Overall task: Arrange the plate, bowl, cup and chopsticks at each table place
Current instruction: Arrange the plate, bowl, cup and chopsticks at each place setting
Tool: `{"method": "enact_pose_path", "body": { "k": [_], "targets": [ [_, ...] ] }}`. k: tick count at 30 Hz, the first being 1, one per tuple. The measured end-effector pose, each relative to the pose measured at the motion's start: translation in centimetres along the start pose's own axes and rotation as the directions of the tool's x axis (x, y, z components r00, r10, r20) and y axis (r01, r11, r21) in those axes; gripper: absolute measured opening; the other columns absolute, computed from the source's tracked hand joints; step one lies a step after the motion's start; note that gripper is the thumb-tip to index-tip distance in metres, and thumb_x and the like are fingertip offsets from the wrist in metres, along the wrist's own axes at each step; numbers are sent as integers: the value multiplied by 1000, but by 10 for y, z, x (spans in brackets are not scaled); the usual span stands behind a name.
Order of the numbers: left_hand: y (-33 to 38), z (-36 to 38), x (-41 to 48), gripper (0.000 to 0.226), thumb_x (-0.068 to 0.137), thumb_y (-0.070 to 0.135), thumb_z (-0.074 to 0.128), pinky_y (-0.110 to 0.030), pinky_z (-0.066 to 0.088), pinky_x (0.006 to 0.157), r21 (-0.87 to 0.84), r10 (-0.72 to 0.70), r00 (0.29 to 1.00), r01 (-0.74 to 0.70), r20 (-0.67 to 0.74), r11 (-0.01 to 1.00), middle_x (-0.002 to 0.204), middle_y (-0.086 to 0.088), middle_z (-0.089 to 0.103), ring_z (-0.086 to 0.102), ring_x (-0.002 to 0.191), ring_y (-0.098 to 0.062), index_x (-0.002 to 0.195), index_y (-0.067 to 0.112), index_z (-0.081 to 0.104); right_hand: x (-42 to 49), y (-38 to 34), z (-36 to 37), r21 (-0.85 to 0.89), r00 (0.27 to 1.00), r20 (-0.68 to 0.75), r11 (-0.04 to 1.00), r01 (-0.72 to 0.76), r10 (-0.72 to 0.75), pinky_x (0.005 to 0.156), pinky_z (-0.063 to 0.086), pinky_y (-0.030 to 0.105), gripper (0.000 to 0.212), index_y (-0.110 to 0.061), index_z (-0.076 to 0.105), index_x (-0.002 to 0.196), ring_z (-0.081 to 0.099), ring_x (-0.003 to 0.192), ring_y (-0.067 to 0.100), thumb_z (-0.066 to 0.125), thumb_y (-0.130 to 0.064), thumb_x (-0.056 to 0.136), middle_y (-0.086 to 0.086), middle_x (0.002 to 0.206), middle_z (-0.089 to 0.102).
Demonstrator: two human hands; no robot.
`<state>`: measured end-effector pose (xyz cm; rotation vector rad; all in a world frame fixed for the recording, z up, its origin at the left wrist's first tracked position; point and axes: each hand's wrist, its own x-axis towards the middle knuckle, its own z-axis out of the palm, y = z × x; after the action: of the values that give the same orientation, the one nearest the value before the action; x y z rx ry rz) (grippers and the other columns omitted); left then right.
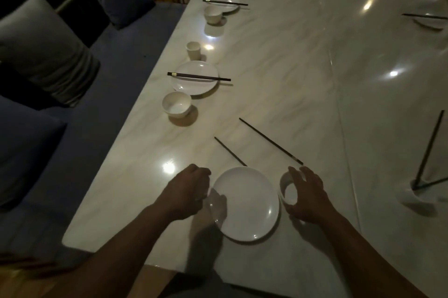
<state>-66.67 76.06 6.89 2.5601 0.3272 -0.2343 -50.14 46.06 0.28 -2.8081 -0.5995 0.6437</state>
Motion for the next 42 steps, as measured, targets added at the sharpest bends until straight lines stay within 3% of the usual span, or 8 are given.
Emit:
{"method": "enact_pose_path", "body": {
  "k": [3, 7, 13, 17, 23, 33, 37, 42],
  "targets": [
    [-23, -2, -9, 69, 63, 9, 74, -21, 40, 75, 32, -49, 999, 49, -15, 998, 117, 6, 54, 56, 101, -17, 128, 21, 54, 0, 2, 0, 1, 1000, 8, 1000, -4, 4, 114, 33, 46, 116, -34, 11, 154, 11, 146, 33, 85, -42, 65, 5, 161, 7],
    [-34, 10, -13, 44, 65, -1, 68, -21, 37, 78, 60, -30, 1000, 30, 4, 998, 117, 0, 58, 57, 106, -21, 108, 6, 64, -6, 2, 0, 1, 1000, 14, 1000, -22, 22, 113, 35, 46, 115, -34, 12, 154, 13, 145, 33, 86, -40, 65, 4, 161, 8],
    [-40, 19, -9, 36, 66, -5, 61, -22, 37, 74, 65, -10, 1000, 9, 6, 998, 106, -2, 61, 58, 97, -22, 101, 3, 67, -22, 4, 4, 44, 999, 28, 998, -45, 44, 116, 30, 44, 117, -35, 11, 155, 8, 147, 31, 87, -38, 65, 1, 162, 4],
    [-44, 19, -7, 38, 67, -2, 60, -20, 36, 77, 52, -39, 999, 38, 26, 998, 108, 9, 55, 56, 103, -16, 103, 9, 66, -31, 8, 7, 51, 999, 26, 998, -48, 47, 117, 29, 45, 119, -36, 10, 154, 8, 148, 30, 87, -39, 64, 1, 163, 4],
    [-49, 21, -7, 38, 64, -2, 63, -20, 37, 81, 53, -16, 999, 14, 35, 998, 115, 1, 60, 58, 109, -19, 101, 6, 68, -44, 10, 9, 47, 997, 20, 996, -80, 79, 116, 32, 44, 118, -36, 10, 154, 10, 147, 31, 87, -39, 64, 0, 162, 3],
    [-49, 15, -11, 90, 59, 18, 83, -25, 42, 76, -6, -95, 989, 96, 112, 995, 118, 3, 49, 46, 95, -12, 139, 22, 39, -60, 21, 15, 67, 997, 28, 995, -76, 74, 113, 36, 42, 120, -35, 15, 153, 17, 142, 28, 89, -41, 58, 0, 159, 10],
    [-44, 18, -8, 68, 65, 6, 74, -18, 35, 68, 9, -61, 995, 60, 81, 998, 98, 13, 49, 49, 93, -12, 128, 15, 49, -61, 21, 15, 69, 997, 27, 995, -75, 73, 112, 36, 41, 120, -35, 15, 152, 18, 142, 28, 89, -39, 58, 0, 159, 10],
    [-41, 19, -8, 50, 69, 1, 67, -15, 33, 69, 37, -32, 998, 30, 60, 999, 102, 8, 53, 48, 95, -13, 118, 7, 59, -60, 24, 16, 68, 997, 30, 995, -73, 71, 111, 37, 40, 121, -36, 15, 152, 18, 142, 28, 90, -40, 57, 0, 159, 9]
  ]
}}
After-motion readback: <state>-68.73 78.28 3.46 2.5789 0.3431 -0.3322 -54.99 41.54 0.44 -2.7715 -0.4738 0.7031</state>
